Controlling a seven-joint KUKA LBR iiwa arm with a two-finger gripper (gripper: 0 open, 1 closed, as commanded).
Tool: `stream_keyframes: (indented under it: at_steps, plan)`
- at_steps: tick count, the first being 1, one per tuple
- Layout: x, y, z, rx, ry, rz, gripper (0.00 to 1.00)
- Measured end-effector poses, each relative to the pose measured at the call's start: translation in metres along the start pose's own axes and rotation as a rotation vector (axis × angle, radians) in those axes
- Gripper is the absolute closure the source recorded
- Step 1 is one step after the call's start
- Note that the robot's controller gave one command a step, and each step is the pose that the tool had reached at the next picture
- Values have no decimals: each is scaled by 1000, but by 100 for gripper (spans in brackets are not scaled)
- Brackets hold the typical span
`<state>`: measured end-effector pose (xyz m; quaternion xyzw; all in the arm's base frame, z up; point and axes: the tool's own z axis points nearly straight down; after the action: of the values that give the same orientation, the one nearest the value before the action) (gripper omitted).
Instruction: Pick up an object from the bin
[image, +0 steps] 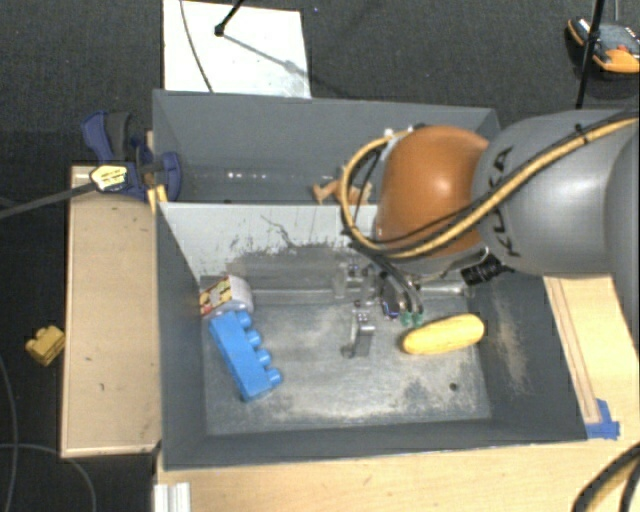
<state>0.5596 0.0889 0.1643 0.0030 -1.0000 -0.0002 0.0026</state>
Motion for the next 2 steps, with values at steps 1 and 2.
stream_keyframes:
  at_steps: [1, 2]
  plan:
    - [-1, 0, -5, -1, -8, 2, 0]
    - [11, -46, -11, -1, -7, -69, 0]
